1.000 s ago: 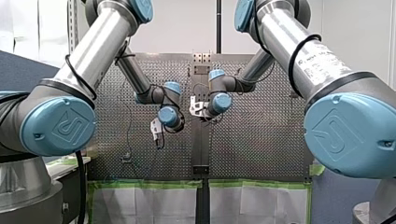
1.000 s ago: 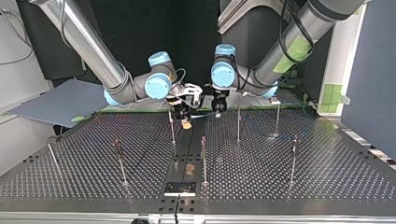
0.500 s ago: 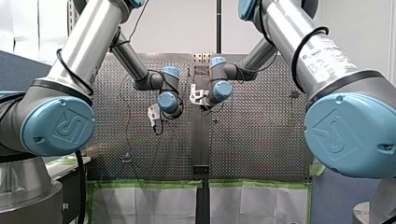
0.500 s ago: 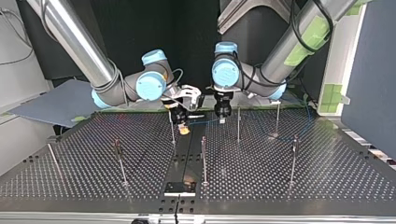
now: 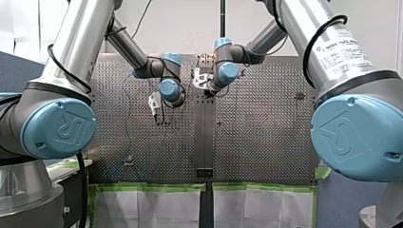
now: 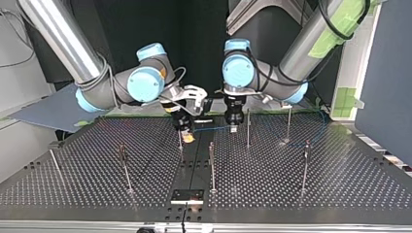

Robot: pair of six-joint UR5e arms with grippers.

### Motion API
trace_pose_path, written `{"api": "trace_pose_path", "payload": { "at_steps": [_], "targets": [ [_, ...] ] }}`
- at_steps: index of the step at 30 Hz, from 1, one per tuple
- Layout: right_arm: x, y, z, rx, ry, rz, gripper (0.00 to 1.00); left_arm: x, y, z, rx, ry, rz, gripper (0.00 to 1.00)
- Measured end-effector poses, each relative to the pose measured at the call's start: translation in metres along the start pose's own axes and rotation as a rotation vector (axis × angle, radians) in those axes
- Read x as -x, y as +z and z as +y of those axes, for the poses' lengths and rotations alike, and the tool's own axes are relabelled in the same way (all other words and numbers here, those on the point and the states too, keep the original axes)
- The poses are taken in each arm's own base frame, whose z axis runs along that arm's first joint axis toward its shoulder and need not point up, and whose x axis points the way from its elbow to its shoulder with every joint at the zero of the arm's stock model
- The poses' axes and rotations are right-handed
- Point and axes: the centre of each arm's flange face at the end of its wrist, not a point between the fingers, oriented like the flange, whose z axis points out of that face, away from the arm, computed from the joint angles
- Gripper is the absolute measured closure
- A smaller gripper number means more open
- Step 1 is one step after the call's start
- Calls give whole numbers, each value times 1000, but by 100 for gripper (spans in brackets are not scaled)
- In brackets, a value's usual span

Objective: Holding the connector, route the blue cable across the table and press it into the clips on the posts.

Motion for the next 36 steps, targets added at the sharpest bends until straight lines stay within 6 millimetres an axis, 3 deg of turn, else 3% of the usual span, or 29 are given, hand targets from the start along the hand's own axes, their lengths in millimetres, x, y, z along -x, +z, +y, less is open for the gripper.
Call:
{"api": "trace_pose_path", "payload": {
  "at_steps": [11,20,30,36],
  "targets": [
    [-43,-33,4,0,19,13,100,48,-18,-6,-12,-27,-72,100],
    [-79,-60,-10,-51,14,57,100,87,-34,-12,-42,-53,-138,100],
    [-84,-62,-8,-69,17,64,100,137,-55,-19,-88,-84,-233,100],
    [-86,-60,2,-65,21,68,100,141,-52,-22,-108,-83,-234,100]
  ]
}}
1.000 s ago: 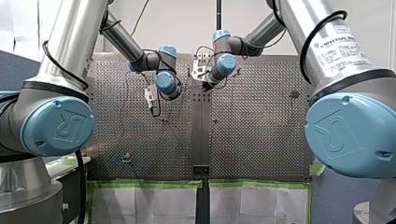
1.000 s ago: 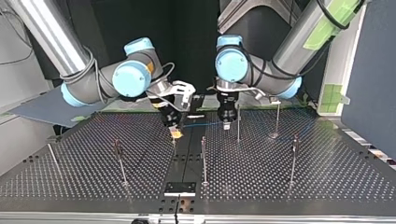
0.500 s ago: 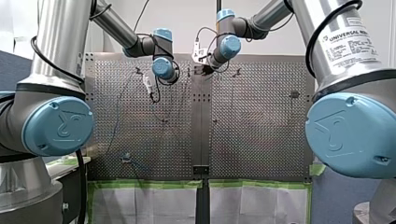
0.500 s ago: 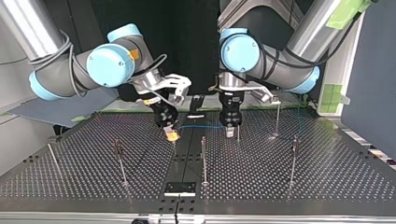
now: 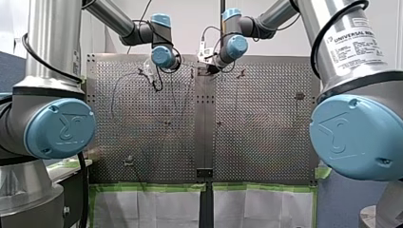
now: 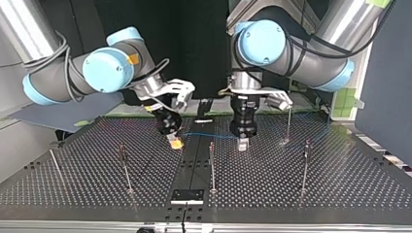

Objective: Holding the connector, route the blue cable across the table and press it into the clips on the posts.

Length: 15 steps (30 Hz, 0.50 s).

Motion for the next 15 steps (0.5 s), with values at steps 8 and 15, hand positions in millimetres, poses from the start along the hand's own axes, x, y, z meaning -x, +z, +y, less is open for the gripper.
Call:
{"api": "trace_pose_path", "payload": {
  "at_steps": [8,15],
  "targets": [
    [-7,3,11,-11,9,11,100,-27,15,-1,-26,10,38,100],
    [1,11,20,-18,18,-4,100,-58,28,7,-21,23,76,100]
  ]
}}
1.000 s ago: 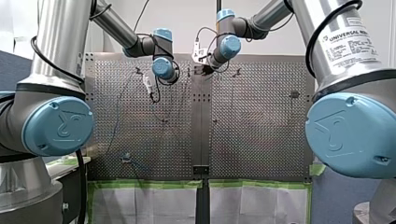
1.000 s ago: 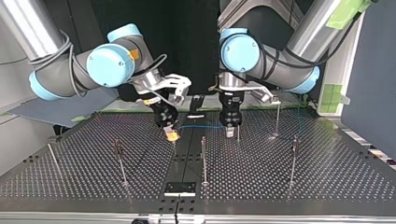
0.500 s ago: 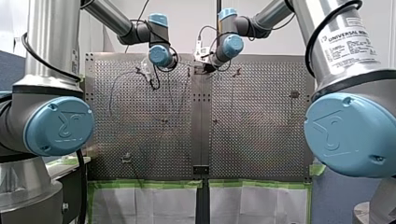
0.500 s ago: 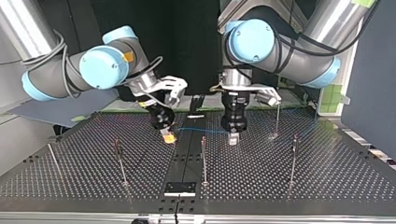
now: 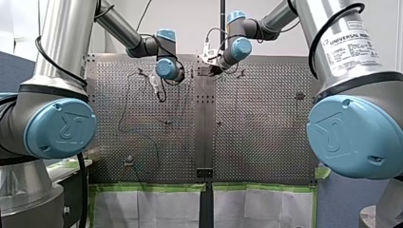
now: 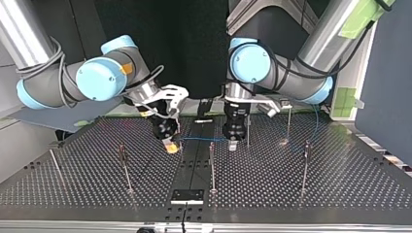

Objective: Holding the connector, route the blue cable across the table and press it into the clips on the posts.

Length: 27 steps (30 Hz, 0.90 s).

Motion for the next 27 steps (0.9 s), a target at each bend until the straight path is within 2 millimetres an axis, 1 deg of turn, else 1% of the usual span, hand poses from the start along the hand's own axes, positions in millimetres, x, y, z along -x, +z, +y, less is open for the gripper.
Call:
{"api": "trace_pose_path", "payload": {
  "at_steps": [3,5,12,18,20,24,27],
  "targets": [
    [4,3,2,1,2,-6,100,-10,7,4,4,0,0,100],
    [5,4,3,1,2,-7,100,-11,10,6,6,0,-3,100],
    [3,6,7,-8,2,-1,100,-5,18,10,19,-1,-21,100],
    [2,7,7,-9,2,0,100,-4,15,8,30,5,-13,100],
    [2,7,7,-10,1,0,100,-1,12,7,35,11,-11,100],
    [2,7,7,-10,1,0,100,13,4,3,39,20,-17,100],
    [1,7,7,-10,1,3,100,20,4,2,31,18,-28,100]
  ]
}}
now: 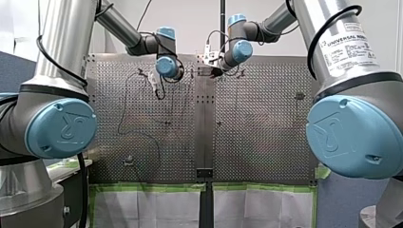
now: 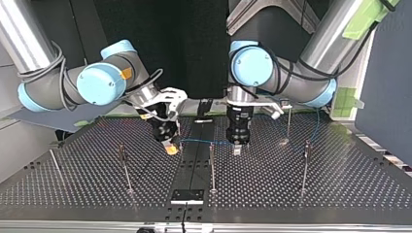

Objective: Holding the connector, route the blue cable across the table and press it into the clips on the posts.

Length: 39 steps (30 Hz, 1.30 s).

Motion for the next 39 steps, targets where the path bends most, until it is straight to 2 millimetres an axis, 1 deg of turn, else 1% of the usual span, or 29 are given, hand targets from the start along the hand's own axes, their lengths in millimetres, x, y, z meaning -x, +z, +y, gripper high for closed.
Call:
{"api": "trace_pose_path", "payload": {
  "at_steps": [6,11,14,22,26,30,39],
  "targets": [
    [-3,1,5,2,2,5,100,3,3,2,-25,-1,0,100],
    [-4,2,11,6,8,5,100,1,8,4,-39,-1,3,100],
    [-4,2,14,6,11,7,100,-3,17,4,-45,-1,6,100],
    [-13,5,33,9,23,22,100,-14,45,2,-58,-7,9,100],
    [-17,7,44,21,25,30,100,-19,59,5,-53,-6,9,100],
    [-16,12,57,33,28,32,100,-17,72,9,-54,-7,-3,100],
    [-20,16,75,51,29,40,100,-12,80,17,-48,-7,-13,100]
  ]
}}
